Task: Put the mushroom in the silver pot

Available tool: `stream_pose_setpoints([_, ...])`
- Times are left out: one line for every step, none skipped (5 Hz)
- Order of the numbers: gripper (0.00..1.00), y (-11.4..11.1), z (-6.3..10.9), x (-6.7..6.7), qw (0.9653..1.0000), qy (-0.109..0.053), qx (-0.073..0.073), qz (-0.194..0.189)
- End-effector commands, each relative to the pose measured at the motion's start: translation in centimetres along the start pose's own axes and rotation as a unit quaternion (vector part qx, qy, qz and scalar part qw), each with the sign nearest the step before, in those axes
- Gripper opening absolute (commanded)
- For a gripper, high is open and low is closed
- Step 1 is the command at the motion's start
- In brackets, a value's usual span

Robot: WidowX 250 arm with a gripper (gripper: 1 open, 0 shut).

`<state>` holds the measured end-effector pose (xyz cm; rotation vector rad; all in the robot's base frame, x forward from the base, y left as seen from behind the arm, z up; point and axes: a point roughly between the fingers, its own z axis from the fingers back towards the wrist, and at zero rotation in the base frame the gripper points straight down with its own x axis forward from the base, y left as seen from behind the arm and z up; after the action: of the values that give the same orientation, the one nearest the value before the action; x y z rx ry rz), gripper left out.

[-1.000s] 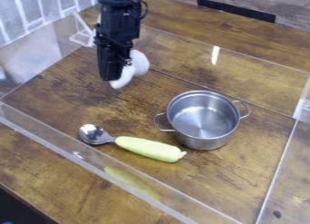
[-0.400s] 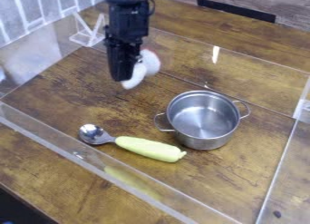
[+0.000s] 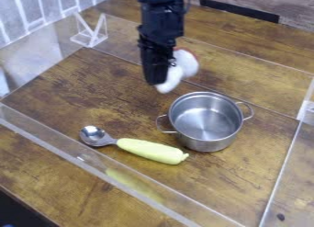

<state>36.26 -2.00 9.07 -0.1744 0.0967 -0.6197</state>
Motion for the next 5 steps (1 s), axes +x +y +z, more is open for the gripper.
stream_pose_setpoints([0.0,-3.0,2.7,0.8,0.9991,-0.039,0.012,-0.009])
stream_pose_setpoints([0.0,-4.5,3.1,1.3,0.9988,-0.048,0.004,0.004])
stream_pose_setpoints([0.0,-6.3,2.8,2.1,0.9977,-0.056,-0.009,0.038])
stream_pose_setpoints([1.0,-7.3,2.3,3.0,0.996,-0.055,-0.026,0.065])
stream_pose_setpoints([0.0,-6.5,2.0,3.0,0.9988,-0.029,-0.039,0.013])
